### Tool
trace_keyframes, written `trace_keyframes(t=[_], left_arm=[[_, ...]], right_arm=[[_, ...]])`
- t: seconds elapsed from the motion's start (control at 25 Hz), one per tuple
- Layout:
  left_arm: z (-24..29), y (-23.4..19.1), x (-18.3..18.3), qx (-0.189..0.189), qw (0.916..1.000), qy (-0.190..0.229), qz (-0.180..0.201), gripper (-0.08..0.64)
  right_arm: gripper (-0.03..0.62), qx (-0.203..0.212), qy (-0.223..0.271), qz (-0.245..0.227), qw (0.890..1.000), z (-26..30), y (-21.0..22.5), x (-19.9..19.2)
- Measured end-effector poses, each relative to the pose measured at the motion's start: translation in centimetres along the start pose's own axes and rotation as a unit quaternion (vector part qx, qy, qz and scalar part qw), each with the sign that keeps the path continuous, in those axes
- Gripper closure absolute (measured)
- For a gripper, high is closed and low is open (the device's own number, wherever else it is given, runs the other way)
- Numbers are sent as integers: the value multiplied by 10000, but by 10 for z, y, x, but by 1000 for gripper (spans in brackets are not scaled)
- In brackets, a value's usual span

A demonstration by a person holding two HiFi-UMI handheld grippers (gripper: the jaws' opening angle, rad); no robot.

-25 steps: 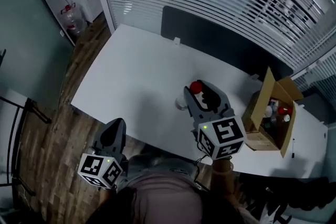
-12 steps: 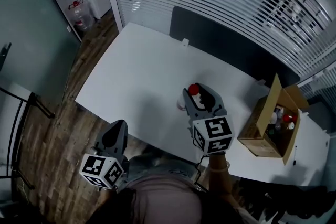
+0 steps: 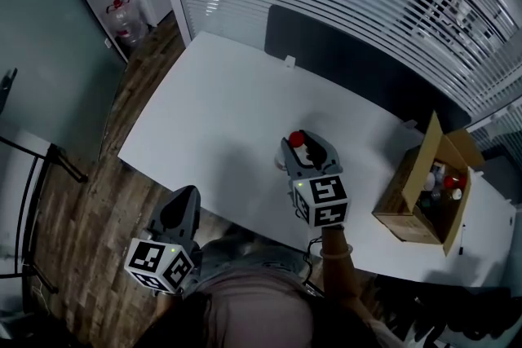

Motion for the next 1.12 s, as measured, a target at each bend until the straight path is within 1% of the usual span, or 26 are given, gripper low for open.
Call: trace_keyframes(t=[0.08,0.24,0.4,0.6,0.76,1.12], left_arm=[[2,2,1,-15,10000,-57,-8,551],[5,1,-3,-92,9999,-41,12,551],[7,7,5,-78,9998,-168,23,551],[10,6,-1,-222,9996,-144,64,551],[13,13,4,-301,9992,-249,99,551],[15,15,-2,-496,9984,-196,173,551]], right_arm=[[421,-2,-6,7,10000,2,2,-5],[422,-10,-51,26,10000,6,3,-14],[421,-6,-40,19,10000,7,2,-18],[420,6,18,38,10000,6,1,-20],[420,-14,8,117,9999,4,2,-21],[420,-32,-100,13,9999,-2,2,-24]])
Point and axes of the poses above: the fingertips, and each gripper's own axes: z forward along the fingers, y to its right, x out of its top, the point moved 10 cm from there along -z, backward along the fingers, and after that the axes turned 1 degree about -x, right-handed, at the moved point
